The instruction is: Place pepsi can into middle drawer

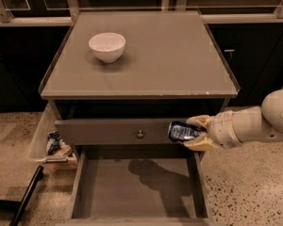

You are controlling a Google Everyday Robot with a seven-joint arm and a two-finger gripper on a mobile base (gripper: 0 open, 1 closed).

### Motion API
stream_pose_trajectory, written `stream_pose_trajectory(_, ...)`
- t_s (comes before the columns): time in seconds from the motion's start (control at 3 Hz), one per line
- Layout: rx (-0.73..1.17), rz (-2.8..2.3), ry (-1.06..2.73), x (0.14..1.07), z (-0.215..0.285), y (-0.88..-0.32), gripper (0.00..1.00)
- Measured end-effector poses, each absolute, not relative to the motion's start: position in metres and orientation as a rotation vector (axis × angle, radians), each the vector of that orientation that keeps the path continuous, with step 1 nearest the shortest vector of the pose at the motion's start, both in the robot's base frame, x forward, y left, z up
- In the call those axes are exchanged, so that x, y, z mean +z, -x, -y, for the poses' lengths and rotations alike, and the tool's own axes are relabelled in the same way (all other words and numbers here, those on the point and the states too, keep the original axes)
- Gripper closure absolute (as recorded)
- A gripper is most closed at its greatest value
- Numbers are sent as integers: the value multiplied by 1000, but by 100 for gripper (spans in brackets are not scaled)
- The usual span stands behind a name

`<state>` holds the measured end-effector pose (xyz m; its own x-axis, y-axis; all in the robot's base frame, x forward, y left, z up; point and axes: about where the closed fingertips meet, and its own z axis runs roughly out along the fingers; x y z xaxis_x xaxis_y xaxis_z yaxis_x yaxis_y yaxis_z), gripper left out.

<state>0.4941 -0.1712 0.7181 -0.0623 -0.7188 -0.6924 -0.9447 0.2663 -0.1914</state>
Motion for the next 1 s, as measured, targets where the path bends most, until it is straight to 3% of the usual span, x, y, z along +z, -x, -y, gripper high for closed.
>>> stream_pose_trajectory(0.33,409,-1837,1510,718,171,-494,100)
stream_pose_trajectory(1.0,541,-1917,1441,610,135,-485,100)
